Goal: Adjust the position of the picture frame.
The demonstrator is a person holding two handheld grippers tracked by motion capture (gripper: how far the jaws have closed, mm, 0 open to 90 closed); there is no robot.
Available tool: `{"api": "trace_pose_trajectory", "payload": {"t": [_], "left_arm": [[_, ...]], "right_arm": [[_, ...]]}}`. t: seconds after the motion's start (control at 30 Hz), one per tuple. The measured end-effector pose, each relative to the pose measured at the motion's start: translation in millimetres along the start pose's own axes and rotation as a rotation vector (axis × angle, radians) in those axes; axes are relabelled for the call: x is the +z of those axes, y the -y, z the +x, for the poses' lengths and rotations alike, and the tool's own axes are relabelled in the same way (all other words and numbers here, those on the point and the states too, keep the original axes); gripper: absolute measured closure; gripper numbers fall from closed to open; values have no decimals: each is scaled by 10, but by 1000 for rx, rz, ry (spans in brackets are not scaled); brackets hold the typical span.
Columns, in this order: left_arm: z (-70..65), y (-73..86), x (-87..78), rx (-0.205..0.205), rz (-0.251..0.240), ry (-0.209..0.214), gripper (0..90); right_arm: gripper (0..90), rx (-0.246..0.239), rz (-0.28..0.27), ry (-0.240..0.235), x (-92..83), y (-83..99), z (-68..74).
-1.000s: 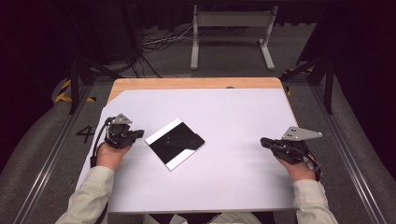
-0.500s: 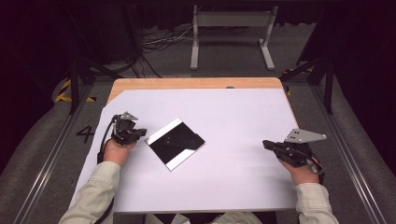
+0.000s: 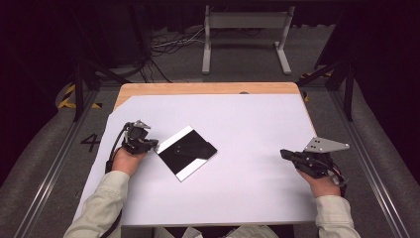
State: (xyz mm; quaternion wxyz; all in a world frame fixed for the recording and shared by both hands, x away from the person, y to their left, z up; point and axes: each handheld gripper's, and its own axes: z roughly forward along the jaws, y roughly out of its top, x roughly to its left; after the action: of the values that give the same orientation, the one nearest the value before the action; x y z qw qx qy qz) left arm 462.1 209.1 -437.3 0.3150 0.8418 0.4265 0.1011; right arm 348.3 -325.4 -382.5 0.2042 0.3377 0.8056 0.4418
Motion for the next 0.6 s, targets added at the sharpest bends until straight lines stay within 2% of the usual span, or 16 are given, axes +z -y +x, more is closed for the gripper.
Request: {"api": "trace_pose_trajectory", "payload": {"t": [0.33,0.53,0.6], "left_arm": [[5,17,8,-6,-7,0,900],[0,18,-43,0,-33,-22,900],[6,20,-69,1,-34,-19,900]], "right_arm": [[892,9,11,-12,44,4,2],[894,-12,37,-32,195,-72,60],[894,-14,40,-35,221,-90,67]]}}
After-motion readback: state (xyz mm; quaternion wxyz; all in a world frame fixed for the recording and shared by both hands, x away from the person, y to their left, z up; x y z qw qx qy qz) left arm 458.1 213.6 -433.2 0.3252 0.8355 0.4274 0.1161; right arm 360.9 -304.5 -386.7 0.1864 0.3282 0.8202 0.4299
